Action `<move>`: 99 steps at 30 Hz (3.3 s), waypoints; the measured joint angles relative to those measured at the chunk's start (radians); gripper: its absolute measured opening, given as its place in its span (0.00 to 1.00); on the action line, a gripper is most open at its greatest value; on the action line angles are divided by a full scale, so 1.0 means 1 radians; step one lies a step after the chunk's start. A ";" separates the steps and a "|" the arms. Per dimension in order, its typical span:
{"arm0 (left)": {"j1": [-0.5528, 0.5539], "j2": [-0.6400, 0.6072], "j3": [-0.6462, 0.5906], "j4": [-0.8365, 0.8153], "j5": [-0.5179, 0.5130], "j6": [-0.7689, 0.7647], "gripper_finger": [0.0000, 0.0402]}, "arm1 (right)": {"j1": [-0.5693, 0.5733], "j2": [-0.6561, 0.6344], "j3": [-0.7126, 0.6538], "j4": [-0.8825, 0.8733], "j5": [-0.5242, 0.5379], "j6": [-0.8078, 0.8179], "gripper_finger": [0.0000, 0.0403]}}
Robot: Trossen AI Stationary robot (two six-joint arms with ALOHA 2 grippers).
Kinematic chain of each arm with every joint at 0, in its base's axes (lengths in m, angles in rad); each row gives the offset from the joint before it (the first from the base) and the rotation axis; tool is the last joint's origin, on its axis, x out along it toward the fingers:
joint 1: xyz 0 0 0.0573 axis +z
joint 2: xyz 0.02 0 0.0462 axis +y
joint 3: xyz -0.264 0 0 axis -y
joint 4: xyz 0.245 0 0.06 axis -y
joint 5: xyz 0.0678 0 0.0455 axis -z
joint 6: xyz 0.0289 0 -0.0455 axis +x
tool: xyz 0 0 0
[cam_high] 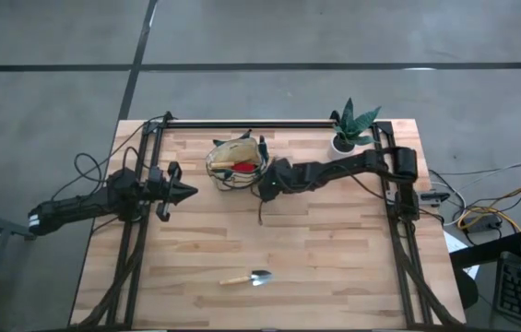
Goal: Pick & Place Garden tools in Gardening bag
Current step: Put the shear scissor into the gardening bag
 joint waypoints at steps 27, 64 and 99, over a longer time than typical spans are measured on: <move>0.000 0.005 0.000 -0.005 0.000 0.000 0.02 | 0.001 -0.004 0.038 -0.099 -0.207 -0.178 0.10; -0.001 0.005 0.000 0.089 -0.060 -0.594 0.02 | 0.034 -0.245 0.244 -0.310 -0.784 -0.041 0.10; -0.008 0.180 0.474 0.186 -0.118 -0.250 0.02 | 0.056 -0.237 0.334 -0.327 -1.108 0.211 0.10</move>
